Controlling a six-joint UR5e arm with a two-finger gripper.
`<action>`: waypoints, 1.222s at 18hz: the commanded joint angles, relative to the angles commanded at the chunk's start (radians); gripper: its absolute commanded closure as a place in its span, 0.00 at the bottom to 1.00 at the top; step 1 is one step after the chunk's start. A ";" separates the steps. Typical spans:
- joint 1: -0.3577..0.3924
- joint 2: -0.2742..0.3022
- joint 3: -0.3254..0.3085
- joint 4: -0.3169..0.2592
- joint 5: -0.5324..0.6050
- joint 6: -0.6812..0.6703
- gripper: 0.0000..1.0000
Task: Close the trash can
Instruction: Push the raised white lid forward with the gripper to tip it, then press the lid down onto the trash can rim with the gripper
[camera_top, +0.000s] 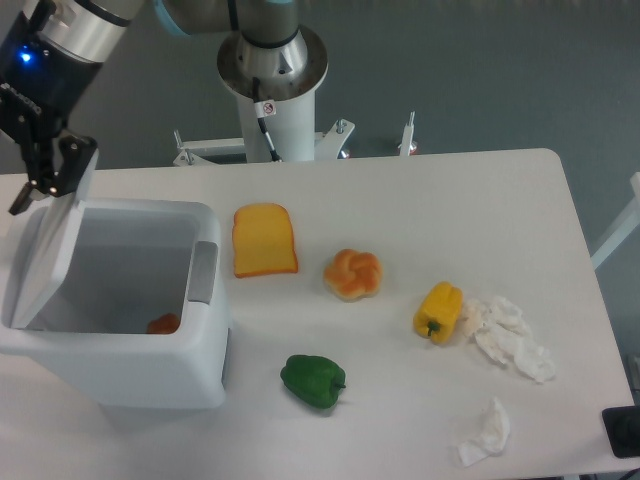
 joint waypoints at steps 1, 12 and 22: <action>0.003 0.000 -0.002 0.000 0.021 0.009 0.00; 0.040 -0.006 -0.038 0.002 0.066 0.087 0.00; 0.074 -0.005 -0.051 0.000 0.075 0.121 0.00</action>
